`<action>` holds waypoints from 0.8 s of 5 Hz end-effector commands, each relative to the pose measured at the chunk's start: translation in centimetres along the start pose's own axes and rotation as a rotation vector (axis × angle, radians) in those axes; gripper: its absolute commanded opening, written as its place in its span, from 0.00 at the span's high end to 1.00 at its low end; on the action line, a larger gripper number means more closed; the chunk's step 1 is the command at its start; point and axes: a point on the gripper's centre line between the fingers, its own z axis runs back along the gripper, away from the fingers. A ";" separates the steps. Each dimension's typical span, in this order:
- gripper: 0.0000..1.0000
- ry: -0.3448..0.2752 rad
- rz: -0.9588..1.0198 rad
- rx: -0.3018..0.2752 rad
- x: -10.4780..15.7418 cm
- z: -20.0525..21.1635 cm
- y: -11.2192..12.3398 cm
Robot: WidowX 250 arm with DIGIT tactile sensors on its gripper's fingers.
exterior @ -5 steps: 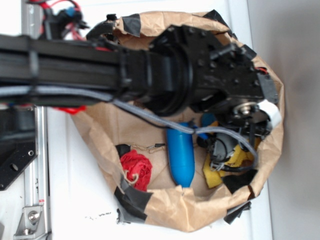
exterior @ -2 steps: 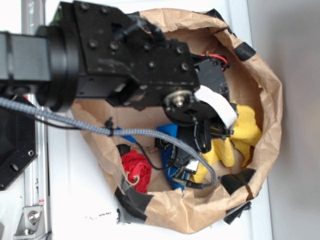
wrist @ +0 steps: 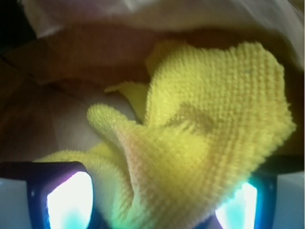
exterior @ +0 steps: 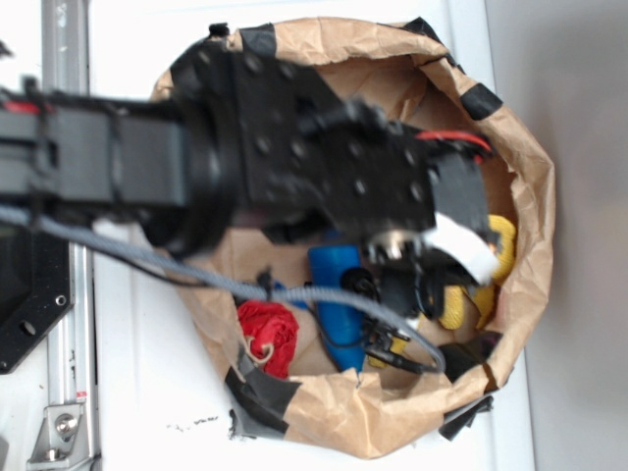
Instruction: Grab the yellow cloth.
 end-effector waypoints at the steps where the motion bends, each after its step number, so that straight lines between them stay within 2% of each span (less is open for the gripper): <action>1: 1.00 -0.028 0.043 -0.037 3.1 -0.4 0.3; 2: 1.00 -0.022 0.084 -0.049 3.0 -0.3 0.7; 3: 1.00 -0.004 0.203 -0.137 2.6 1.5 2.6; 4: 1.00 -0.033 0.258 -0.135 2.6 3.6 3.2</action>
